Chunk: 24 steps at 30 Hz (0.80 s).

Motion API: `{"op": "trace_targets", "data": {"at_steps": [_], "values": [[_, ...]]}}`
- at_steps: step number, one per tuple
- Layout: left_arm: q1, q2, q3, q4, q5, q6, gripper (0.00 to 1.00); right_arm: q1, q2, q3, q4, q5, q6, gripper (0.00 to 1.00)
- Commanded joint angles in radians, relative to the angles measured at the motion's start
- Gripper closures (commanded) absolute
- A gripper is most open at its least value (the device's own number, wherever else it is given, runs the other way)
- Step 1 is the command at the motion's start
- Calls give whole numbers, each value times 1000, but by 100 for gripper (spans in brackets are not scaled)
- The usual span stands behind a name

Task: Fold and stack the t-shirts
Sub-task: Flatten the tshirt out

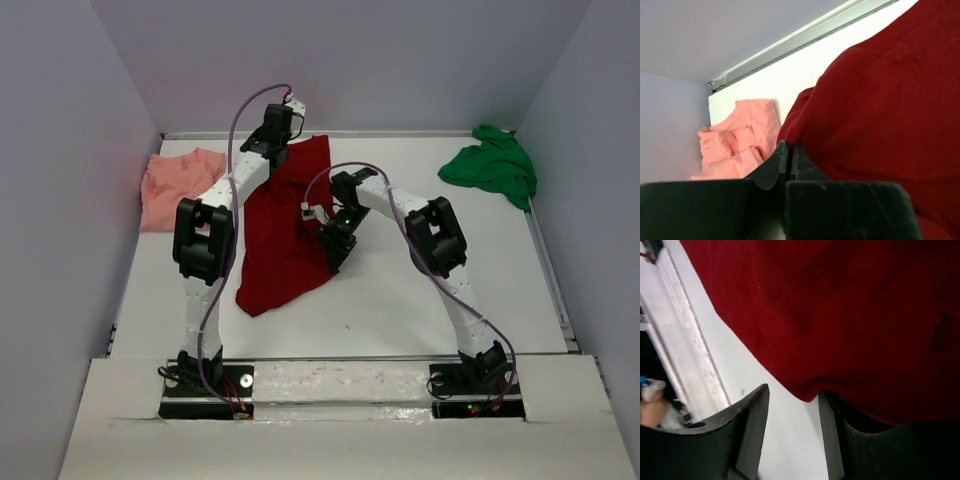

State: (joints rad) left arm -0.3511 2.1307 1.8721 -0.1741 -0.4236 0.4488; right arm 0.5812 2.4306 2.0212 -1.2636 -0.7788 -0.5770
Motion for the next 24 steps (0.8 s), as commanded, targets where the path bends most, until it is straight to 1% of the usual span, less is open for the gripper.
{"op": "trace_targets", "data": {"at_steps": [1, 3, 5, 8, 9, 10, 11, 13, 14, 15, 18, 24], "values": [[6, -95, -19, 30, -17, 13, 100, 14, 65, -13, 87, 67, 3, 70], [6, -100, -22, 30, -12, 13, 100, 23, 65, -25, 110, 101, 20, 86], [6, -101, -28, 30, -11, 10, 100, 23, 67, -35, 127, 139, 35, 100], [9, -104, -33, 30, -9, 8, 100, 23, 65, -42, 142, 191, 52, 100], [8, -110, -36, 27, -7, 8, 100, 23, 47, -58, 168, 266, 69, 100], [9, -110, -37, 25, -7, 7, 100, 23, 35, -58, 182, 266, 75, 100], [8, -115, -37, 25, -7, 8, 100, 23, 19, -68, 200, 333, 84, 100], [8, -126, -34, 18, -6, 7, 100, 23, -23, -91, 233, 392, 98, 100], [9, -130, -34, 15, -6, 8, 100, 23, -37, -96, 246, 456, 107, 100], [8, -130, -33, 9, -6, 8, 100, 23, -51, -99, 257, 457, 117, 100], [9, -149, -47, -13, -17, 5, 100, 14, -93, -99, 280, 587, 137, 100], [12, -225, -158, -33, -29, 8, 100, -17, -142, -102, 291, 687, 177, 100]]}}
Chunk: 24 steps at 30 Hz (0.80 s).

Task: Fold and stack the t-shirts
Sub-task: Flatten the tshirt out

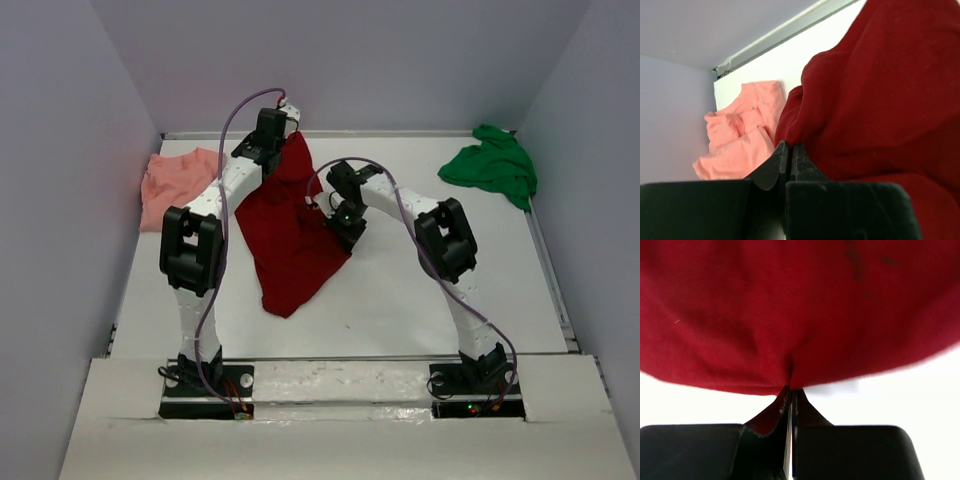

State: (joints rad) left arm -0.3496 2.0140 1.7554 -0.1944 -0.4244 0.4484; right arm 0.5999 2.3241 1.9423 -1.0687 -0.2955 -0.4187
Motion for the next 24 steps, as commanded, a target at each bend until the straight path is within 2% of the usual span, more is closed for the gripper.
{"op": "trace_targets", "data": {"at_steps": [1, 7, 12, 15, 19, 24], "values": [[12, -122, -62, -16, -30, 6, 100, -49, -38, -26, 98, 214, 26, 100], [12, -196, -166, -143, 16, -37, 100, -126, -54, -19, 108, 275, 66, 100], [9, -303, -325, -171, 33, -57, 100, -210, -48, 44, 115, 323, 97, 100], [3, -353, -399, -217, 85, -71, 100, -256, -28, 113, 116, 337, 103, 100], [-35, -374, -442, -362, 140, -102, 100, -287, 14, 245, 121, 343, 83, 100], [-109, -434, -514, -401, 180, -79, 100, -296, 95, 404, 139, 380, 55, 100]]}}
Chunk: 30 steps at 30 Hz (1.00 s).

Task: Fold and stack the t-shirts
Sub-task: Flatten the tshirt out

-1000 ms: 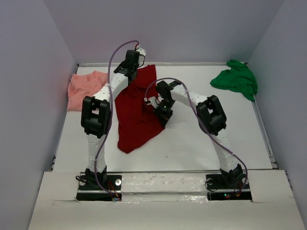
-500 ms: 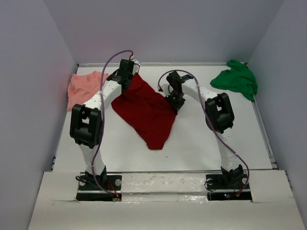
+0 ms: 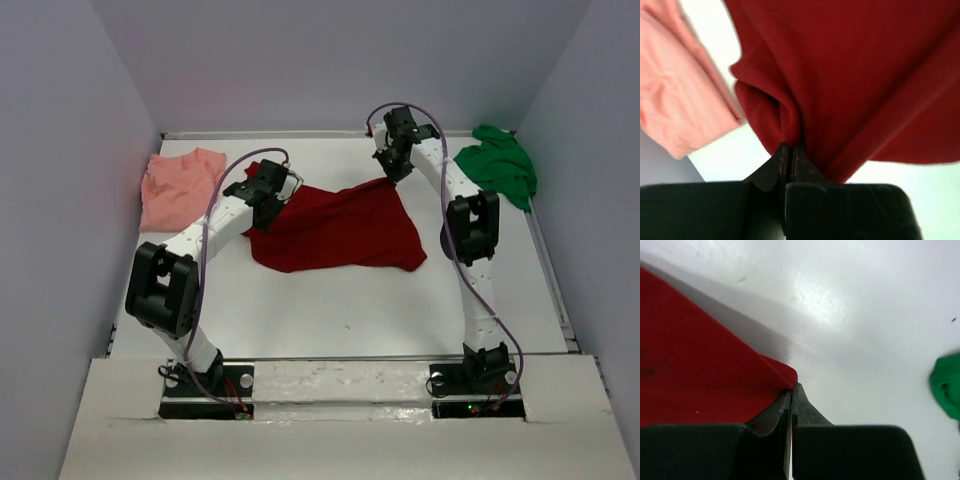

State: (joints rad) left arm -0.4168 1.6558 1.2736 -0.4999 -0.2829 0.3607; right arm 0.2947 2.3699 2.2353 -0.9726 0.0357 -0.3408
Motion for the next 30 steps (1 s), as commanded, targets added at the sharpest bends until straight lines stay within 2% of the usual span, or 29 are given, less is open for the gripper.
{"op": "trace_targets", "data": {"at_steps": [1, 6, 10, 14, 15, 16, 17, 18, 19, 20, 22, 25, 26, 30], "values": [[-59, -76, -36, -123, 51, 20, 100, 0, 72, 135, 43, 49, -24, 100], [-97, -70, -36, -184, 122, 27, 100, 0, 89, 156, 49, 50, -27, 100], [-129, -68, -45, -210, 149, 26, 100, 0, 75, 60, 100, 82, -35, 100], [-139, -53, -54, -204, 105, 4, 100, 0, 77, 44, 117, 86, -44, 100], [-140, -56, -54, -197, 91, -6, 91, 0, 75, 44, 115, 87, -46, 100], [-139, -60, -54, -187, 77, -8, 78, 0, 72, 38, 115, 87, -52, 58], [-139, -68, -53, -183, 67, -6, 61, 0, 66, 32, 117, 90, -56, 34], [-140, -85, -51, -175, 50, -5, 49, 0, 49, 26, 118, 98, -58, 25], [-139, -94, -48, -167, 36, -3, 46, -9, 39, 18, 121, 98, -58, 15], [-140, -106, -46, -148, -5, -2, 32, -9, 14, -2, 127, 104, -63, 1], [-139, -110, -43, -131, -51, -2, 14, -9, -10, -19, 133, 110, -66, 0], [-137, -106, -46, -76, -180, 6, 1, -18, -63, -46, 135, 128, -81, 0], [-139, -106, -48, -65, -241, 7, 1, -19, -78, -55, 133, 135, -83, 0], [-129, -113, -33, -42, -271, 12, 1, -19, -185, -147, 109, 147, -79, 0]]}}
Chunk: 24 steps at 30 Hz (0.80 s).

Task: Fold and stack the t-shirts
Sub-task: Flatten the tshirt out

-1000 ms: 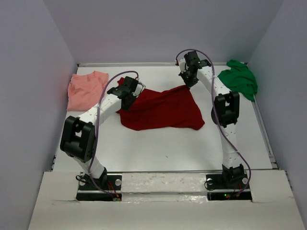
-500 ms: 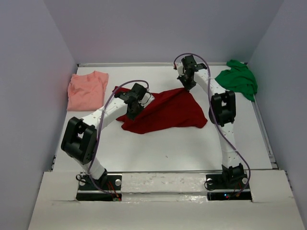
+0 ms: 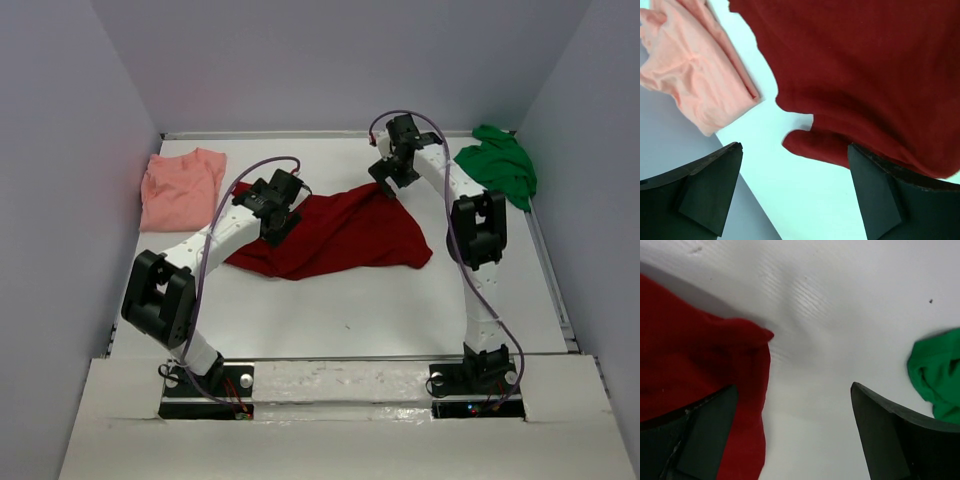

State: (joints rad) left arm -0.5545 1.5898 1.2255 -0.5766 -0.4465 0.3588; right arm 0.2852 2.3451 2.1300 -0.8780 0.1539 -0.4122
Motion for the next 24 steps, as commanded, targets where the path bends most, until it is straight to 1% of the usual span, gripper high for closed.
{"op": "trace_targets", "data": {"at_steps": [1, 2, 5, 6, 7, 8, 9, 10, 11, 14, 15, 17, 18, 24], "values": [[11, -48, 23, 34, -104, 12, 1, -20, -191, -114, 13, 20, -5, 0], [18, -51, 38, 34, -86, 8, 1, -20, -255, -151, 13, 15, 4, 0], [48, -60, 61, 37, -64, 3, 1, -32, -363, -270, 16, -11, 22, 0], [62, -63, 71, 40, -54, 9, 1, -43, -438, -348, 17, -20, 27, 0], [67, -63, 75, 43, -52, 9, 1, -43, -475, -392, 14, -48, 33, 0], [70, -62, 78, 44, -51, 11, 1, -43, -512, -480, 5, -57, 35, 0], [74, -60, 78, 44, -49, 14, 1, -43, -576, -526, -2, -69, 36, 0], [77, -60, 77, 49, -47, 15, 1, -43, -607, -569, -12, -77, 36, 0], [80, -60, 71, 53, -46, 16, 1, -43, -637, -660, -18, -82, 36, 2], [90, -59, 55, 69, -43, 16, 1, -43, -739, -774, -18, -111, 52, 4], [93, -56, 55, 70, -40, 17, 1, -43, -754, -830, -19, -126, 58, 5], [99, -53, 54, 69, -41, 9, 1, -43, -782, -869, -24, -146, 70, 9], [100, -53, 54, 69, -41, 9, 1, -43, -784, -884, -26, -183, 72, 10], [116, -71, 22, 84, -47, 17, 1, -43, -747, -946, -13, -264, 93, 16]]}}
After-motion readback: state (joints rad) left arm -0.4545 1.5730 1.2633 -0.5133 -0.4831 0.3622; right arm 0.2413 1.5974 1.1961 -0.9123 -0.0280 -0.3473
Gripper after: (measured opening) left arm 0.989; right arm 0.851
